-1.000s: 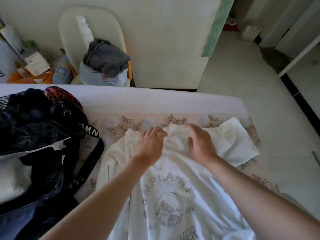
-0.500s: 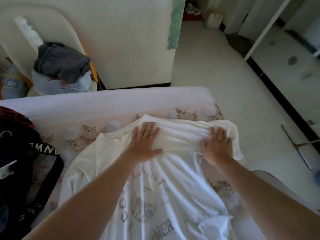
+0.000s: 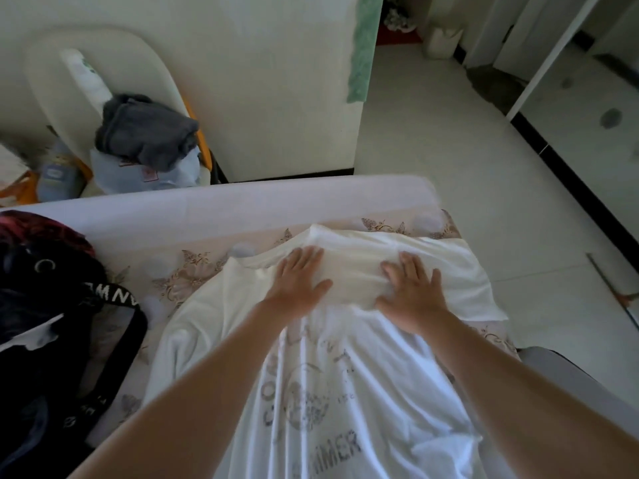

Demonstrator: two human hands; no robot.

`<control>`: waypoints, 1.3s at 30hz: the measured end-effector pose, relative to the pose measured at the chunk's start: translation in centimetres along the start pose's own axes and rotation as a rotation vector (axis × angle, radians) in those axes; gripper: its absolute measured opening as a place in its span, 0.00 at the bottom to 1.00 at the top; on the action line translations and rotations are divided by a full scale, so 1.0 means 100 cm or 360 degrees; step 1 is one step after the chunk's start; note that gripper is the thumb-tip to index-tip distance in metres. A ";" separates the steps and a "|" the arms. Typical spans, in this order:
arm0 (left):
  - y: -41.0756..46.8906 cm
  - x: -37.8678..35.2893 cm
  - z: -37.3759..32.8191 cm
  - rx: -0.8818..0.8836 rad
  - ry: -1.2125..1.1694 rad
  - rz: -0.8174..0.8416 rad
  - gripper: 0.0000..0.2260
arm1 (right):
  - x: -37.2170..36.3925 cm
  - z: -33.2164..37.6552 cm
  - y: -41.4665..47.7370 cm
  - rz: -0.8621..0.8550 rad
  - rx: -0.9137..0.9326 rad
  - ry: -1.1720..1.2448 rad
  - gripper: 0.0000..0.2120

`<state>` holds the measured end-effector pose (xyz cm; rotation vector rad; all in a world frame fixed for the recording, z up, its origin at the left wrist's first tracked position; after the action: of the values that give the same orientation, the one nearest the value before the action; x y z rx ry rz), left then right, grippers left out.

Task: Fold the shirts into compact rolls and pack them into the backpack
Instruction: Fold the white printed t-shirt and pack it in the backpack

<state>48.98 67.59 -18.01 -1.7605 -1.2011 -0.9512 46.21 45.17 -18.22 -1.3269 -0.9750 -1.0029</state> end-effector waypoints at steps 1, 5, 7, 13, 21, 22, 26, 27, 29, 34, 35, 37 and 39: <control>-0.010 0.014 0.002 -0.0024 -0.0150 -0.0122 0.26 | 0.008 0.009 0.000 -0.0075 -0.0023 -0.0064 0.32; -0.076 0.063 0.039 0.0197 0.0004 -0.0785 0.21 | 0.028 0.082 -0.006 -0.0373 0.0259 0.0012 0.27; -0.108 0.070 0.080 0.0589 0.0106 -0.0874 0.19 | 0.031 0.131 -0.016 -0.0450 0.0590 0.0125 0.24; -0.157 0.065 0.160 0.1038 0.0148 -0.0711 0.07 | 0.002 0.217 -0.041 -0.0078 0.0921 0.0249 0.30; -0.107 0.156 0.193 0.0736 0.0388 -0.1028 0.10 | -0.020 0.219 -0.004 0.0109 0.0741 -0.0047 0.32; -0.100 0.161 0.198 0.0684 0.0489 -0.1035 0.08 | -0.019 0.221 0.003 0.0106 0.0709 -0.0060 0.32; -0.103 0.154 0.191 0.0620 0.0570 -0.1128 0.13 | -0.013 0.227 0.010 0.0011 0.0646 0.0044 0.32; -0.109 0.141 0.177 0.0476 0.0512 -0.1118 0.14 | -0.010 0.227 0.002 -0.0093 0.0661 0.0083 0.32; -0.127 0.099 0.147 0.0144 0.0401 -0.0937 0.11 | -0.008 0.226 -0.020 -0.0308 0.0608 0.0125 0.31; -0.152 0.027 0.178 0.0182 0.0562 -0.0382 0.29 | -0.034 0.204 -0.050 -0.0159 0.0298 0.0095 0.32; -0.151 0.028 0.190 0.0174 0.0571 -0.0340 0.30 | -0.037 0.200 -0.046 -0.0107 0.0311 0.0059 0.32; -0.145 0.034 0.204 0.0112 0.0581 -0.0259 0.32 | -0.035 0.198 -0.033 -0.0013 0.0383 0.0039 0.32; -0.139 0.040 0.205 0.0140 0.0607 -0.0130 0.32 | -0.030 0.197 -0.024 0.0083 0.0449 0.0040 0.32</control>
<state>39.85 90.86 -20.20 -1.3907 -1.0539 -1.2001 43.28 64.94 -20.07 -1.0971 -1.0165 -0.8074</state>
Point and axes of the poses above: each hand's wrist, its own y-axis towards the middle knuckle, its own x-axis out of the back of the hand, z = x × y, the point moved 7 cm from there along y, towards the middle knuckle, and after that the axes turned 6 degrees about -z, right-handed, at the moved point
